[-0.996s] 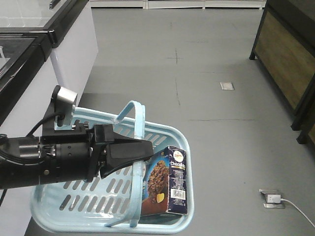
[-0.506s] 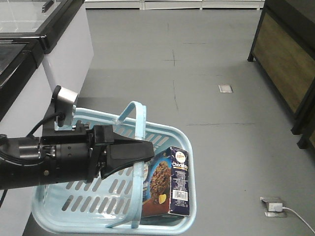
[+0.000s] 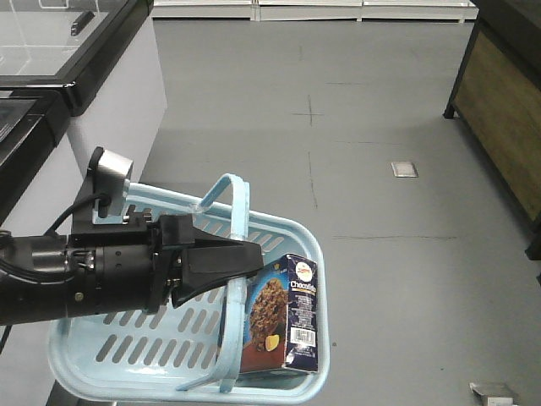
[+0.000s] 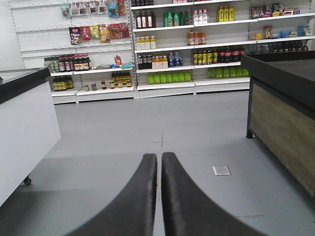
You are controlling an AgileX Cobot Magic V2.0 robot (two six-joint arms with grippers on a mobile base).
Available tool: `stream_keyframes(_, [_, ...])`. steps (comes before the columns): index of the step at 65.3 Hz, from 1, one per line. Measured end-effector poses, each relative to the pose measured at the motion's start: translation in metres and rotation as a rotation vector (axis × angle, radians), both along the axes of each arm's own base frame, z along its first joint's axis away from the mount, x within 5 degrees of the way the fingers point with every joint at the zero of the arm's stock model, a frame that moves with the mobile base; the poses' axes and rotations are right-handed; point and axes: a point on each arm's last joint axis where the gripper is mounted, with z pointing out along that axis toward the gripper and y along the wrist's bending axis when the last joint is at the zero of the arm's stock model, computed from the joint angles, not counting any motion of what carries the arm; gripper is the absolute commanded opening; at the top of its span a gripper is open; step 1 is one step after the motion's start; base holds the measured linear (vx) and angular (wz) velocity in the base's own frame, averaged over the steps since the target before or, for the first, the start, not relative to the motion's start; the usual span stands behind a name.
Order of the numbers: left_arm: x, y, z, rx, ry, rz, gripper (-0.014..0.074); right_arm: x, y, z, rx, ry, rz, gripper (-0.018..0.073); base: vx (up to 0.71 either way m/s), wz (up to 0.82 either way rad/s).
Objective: Left arm holds basket, right arm returns cookies
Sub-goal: 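Hold the basket in the left gripper while the base turns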
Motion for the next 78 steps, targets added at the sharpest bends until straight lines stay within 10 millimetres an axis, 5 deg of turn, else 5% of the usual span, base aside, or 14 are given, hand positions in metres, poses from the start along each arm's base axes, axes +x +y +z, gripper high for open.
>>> stream_keyframes(78, [-0.0001,0.0000,0.0001,-0.001,0.000,-0.001,-0.0003,0.0000,0.0000,0.0000,0.000,0.000,0.000,-0.0011,0.38,-0.02])
